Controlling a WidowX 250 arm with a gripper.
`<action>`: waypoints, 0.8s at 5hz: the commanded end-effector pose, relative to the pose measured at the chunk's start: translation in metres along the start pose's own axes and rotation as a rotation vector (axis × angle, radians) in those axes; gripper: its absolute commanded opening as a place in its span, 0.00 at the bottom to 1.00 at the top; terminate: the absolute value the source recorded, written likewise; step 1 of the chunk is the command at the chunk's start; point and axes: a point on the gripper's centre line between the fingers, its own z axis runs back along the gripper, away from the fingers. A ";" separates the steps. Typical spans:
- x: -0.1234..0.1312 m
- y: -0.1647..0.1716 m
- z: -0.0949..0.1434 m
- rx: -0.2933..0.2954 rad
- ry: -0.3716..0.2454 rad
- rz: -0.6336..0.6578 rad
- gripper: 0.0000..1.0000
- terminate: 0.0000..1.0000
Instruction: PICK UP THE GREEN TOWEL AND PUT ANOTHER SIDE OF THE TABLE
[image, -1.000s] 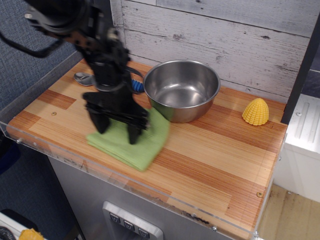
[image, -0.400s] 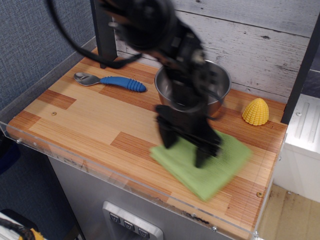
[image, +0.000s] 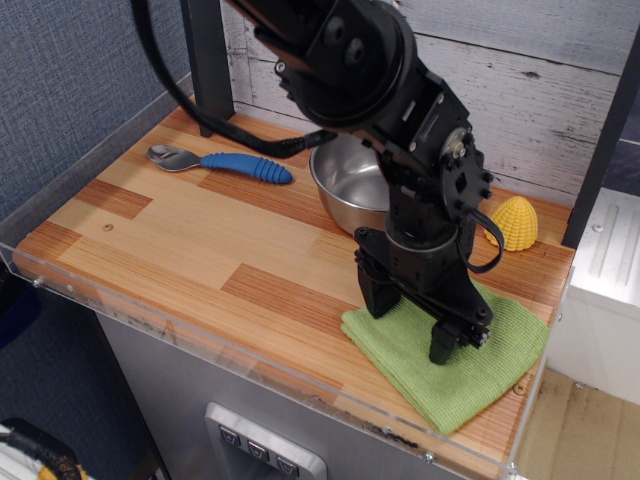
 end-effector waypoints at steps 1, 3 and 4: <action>0.008 0.007 0.030 0.022 -0.054 0.056 1.00 0.00; 0.034 0.033 0.077 0.043 -0.118 0.197 1.00 0.00; 0.038 0.041 0.108 0.015 -0.175 0.246 1.00 0.00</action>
